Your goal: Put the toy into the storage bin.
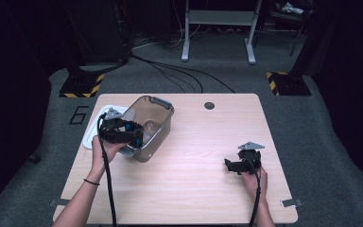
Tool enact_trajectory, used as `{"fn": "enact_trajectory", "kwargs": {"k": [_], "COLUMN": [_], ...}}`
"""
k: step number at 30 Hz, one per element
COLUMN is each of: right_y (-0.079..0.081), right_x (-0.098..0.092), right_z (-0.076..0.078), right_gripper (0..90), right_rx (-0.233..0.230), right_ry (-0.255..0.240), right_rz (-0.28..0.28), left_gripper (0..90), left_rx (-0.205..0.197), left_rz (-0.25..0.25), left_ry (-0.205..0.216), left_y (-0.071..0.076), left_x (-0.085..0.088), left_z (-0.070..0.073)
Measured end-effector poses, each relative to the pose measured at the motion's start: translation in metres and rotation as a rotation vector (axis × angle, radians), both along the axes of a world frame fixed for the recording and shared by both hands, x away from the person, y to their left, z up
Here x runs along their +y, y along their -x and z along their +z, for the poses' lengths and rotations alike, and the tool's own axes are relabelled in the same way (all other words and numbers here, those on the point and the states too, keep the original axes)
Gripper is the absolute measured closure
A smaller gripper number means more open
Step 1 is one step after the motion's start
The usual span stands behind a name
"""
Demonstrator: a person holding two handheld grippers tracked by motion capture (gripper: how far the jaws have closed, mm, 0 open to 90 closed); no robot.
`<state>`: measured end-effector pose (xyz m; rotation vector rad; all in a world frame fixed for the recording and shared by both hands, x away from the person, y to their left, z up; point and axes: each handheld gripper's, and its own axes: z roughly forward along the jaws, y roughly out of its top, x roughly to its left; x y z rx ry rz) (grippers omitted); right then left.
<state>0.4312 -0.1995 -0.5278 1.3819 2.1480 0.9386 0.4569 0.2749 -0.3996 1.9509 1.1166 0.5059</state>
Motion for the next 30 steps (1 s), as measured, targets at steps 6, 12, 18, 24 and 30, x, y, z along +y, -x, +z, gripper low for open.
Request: {"fn": "enact_trajectory", "kwargs": {"k": [6,12,18,24,30], "right_y": [0.0,0.0,0.0,0.0,0.0], "right_x": [0.0,0.0,0.0,0.0,0.0], "right_z": [0.0,0.0,0.0,0.0,0.0], "right_gripper": [5.9,5.9,5.9,5.9,5.9], "right_rx": [0.0,0.0,0.0,0.0,0.0], "right_ry": [0.0,0.0,0.0,0.0,0.001], "right_rz": [0.0,0.0,0.0,0.0,0.0], "left_gripper": [24.8,24.8,24.8,24.8,24.6], "left_rx": [0.014,0.025,0.014,0.018,0.024], "left_rz": [-0.005,-0.012,-0.006,-0.011,-0.019], "left_ry": [0.001,-0.005,-0.002,-0.002,-0.021], "left_y": [-0.001,-0.001,-0.001,-0.001,0.003], "left_x": [0.0,0.001,0.004,0.004,0.003], "left_z": [-0.007,-0.011,-0.012,-0.013,-0.011]}}
